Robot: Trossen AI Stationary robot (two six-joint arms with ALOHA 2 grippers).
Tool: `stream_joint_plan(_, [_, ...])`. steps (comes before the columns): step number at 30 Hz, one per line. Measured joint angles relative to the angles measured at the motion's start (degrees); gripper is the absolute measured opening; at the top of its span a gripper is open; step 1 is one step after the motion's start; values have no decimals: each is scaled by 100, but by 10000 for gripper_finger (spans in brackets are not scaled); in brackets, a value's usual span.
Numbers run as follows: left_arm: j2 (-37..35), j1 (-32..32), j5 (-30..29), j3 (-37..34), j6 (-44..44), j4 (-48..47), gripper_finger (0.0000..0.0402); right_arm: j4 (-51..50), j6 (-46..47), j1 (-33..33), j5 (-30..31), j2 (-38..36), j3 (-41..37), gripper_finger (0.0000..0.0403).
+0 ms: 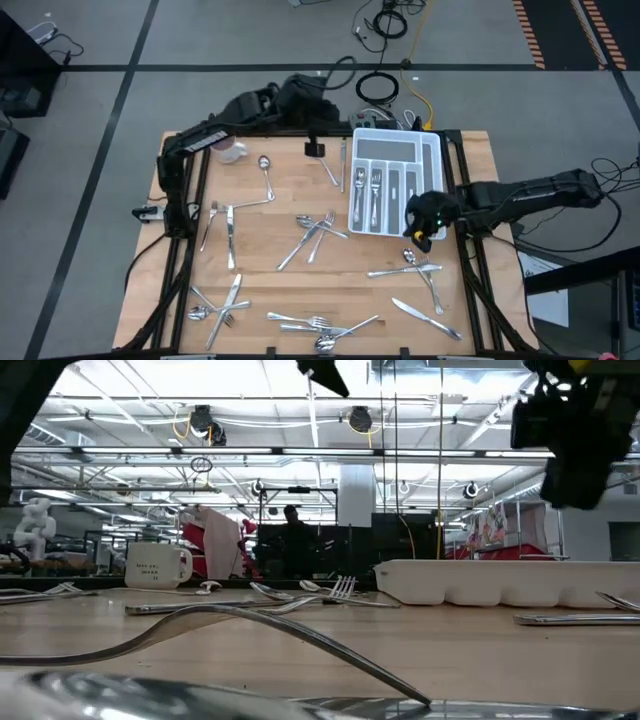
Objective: Sort silverware
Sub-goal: Put the silver spoon into the silverware tray
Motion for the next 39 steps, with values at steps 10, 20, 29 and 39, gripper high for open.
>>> stream_joint_plan(10, [-32, -8, 0, -80, -188, -596, 74, -1336, 1266, 804, 473, 241, -44, 0])
stream_joint_plan(20, [-24, -22, 0, -103, -201, -691, 74, -1888, 1581, 1095, 611, 270, -44, 0])
stream_joint_plan(29, [-24, -22, 0, -103, -183, -691, 74, -1879, 1625, 1089, 613, 794, -44, 0])
stream_joint_plan(39, [-24, -22, 0, -103, -179, -711, 74, -1786, 1961, 1093, 723, 1727, -21, 0])
